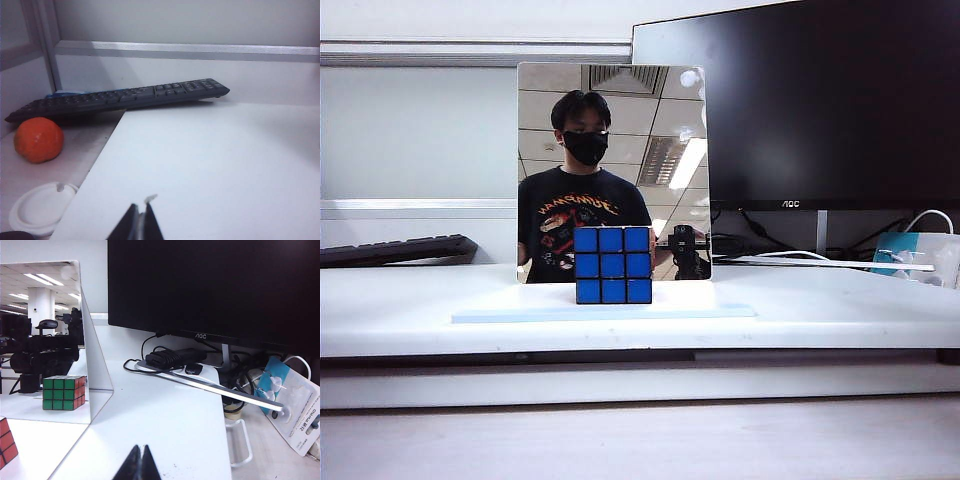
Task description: Move the the Rubik's Cube near the mirror.
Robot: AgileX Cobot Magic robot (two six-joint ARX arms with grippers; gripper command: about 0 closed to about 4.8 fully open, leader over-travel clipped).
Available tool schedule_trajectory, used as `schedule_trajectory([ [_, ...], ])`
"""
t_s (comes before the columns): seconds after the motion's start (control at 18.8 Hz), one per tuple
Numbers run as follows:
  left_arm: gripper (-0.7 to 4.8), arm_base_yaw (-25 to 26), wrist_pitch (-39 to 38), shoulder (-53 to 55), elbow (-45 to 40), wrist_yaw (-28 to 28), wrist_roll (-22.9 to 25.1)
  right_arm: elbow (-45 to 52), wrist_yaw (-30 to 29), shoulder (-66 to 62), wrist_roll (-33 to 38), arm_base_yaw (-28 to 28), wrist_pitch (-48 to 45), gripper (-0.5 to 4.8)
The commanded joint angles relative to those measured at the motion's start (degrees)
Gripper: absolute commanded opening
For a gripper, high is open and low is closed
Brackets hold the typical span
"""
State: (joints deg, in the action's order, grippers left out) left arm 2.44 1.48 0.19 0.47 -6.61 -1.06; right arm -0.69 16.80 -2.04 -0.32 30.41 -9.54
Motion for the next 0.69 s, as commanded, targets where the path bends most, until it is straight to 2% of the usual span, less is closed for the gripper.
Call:
schedule_trajectory([
  [0.05, 0.22, 0.1, 0.7, 0.0, 0.1, 0.2, 0.2, 0.2, 0.0, 0.0, -0.1, 0.0, -0.9, 0.0],
  [0.16, 0.22, 0.1, 0.7, 0.0, 0.1, 0.2, 0.2, 0.2, -1.6, 1.6, -0.1, -2.9, 0.3, 0.0],
  [0.21, 0.22, 0.1, 0.7, 0.0, 0.1, 0.2, 0.2, 0.2, -5.7, 1.9, -0.1, -7.5, 0.3, 0.0],
  [0.32, 0.22, 0.1, 0.8, 0.0, 0.1, 0.2, 0.2, 0.2, -10.1, 1.9, -0.1, -16.5, 0.8, 0.0],
  [0.48, 0.22, 0.1, 0.5, 0.0, 0.1, 0.2, 0.2, 0.2, -9.1, 1.9, -0.1, -27.3, 0.8, 0.0],
  [0.59, 0.22, 0.1, 0.5, 0.0, 0.1, 0.2, 0.2, 0.2, -5.6, 1.9, -0.1, -29.5, 0.8, 0.0],
  [0.69, 0.22, 0.1, 0.5, 0.0, 0.1, 0.2, 0.2, 0.2, -3.5, 1.9, -0.1, -29.1, 0.8, 0.0],
])
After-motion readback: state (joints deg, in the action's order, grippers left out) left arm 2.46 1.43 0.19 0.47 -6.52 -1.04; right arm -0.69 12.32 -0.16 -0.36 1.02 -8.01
